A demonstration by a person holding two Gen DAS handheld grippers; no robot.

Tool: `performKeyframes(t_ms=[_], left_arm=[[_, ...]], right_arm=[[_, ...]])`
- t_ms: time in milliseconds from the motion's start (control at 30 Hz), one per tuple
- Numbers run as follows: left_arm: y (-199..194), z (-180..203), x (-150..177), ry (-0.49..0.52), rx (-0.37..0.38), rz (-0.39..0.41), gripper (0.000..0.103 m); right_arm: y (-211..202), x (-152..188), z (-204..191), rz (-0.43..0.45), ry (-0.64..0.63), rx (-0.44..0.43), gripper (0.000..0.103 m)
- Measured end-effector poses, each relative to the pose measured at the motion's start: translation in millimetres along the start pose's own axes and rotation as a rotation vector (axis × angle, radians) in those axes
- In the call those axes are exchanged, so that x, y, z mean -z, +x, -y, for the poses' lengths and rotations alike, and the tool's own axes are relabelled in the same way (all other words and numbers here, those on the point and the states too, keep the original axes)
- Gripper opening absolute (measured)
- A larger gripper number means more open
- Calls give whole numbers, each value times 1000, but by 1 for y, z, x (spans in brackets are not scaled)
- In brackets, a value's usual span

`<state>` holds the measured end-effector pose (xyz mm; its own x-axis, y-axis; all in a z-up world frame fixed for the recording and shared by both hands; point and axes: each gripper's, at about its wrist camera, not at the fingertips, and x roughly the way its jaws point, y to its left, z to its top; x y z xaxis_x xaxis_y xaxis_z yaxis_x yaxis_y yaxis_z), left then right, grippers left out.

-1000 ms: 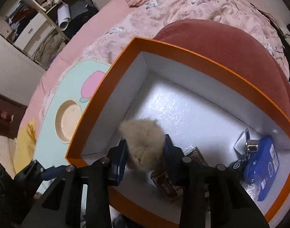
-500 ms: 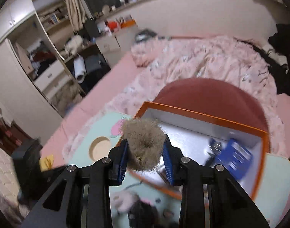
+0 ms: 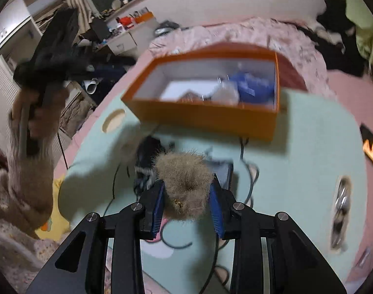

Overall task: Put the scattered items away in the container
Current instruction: 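Grasp the beige fluffy pom-pom from the box with the right tool, set it down, then grasp the brown card box with the left tool and place it on the table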

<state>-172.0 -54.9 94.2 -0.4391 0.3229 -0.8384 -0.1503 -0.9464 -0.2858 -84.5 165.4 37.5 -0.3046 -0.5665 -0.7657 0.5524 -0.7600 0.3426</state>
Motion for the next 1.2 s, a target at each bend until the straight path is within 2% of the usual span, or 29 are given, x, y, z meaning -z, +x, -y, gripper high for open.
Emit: performKeyframes(t_ms=[167,333,467,567,733,833,933,1033,1100,1133,1200], left_arm=[[28,12,-8,48,-49,-82,56],[51,20,-9,72,-48,-164,55],[78,25,-10,81,-90,-213,55],[90,27,-5,89,-89,-241,55],[92,37,2,150,-114,-225,55],[95,32,0,143,-152,-223,55],[98,24,-2,128,-149,-235,56],[97,26,-1,148,-253,-205,55],[100,32,3,195,-287,-195,55],[99,32,4,206,-290,-186,52],[98,34,5,227,-285,-175,42]], right_arm=[[12,17,3,-6,65,18,35],[20,26,3,-46,34,74,35],[24,29,10,-50,63,58,37],[24,31,9,-49,49,60,37],[25,36,7,-38,45,49,38],[26,36,1,-38,31,41,45],[27,38,-4,-54,2,34,46],[25,41,-3,-48,25,26,46],[24,41,-1,-45,41,20,46],[24,42,0,-44,42,22,46],[24,42,-2,-42,39,28,46]])
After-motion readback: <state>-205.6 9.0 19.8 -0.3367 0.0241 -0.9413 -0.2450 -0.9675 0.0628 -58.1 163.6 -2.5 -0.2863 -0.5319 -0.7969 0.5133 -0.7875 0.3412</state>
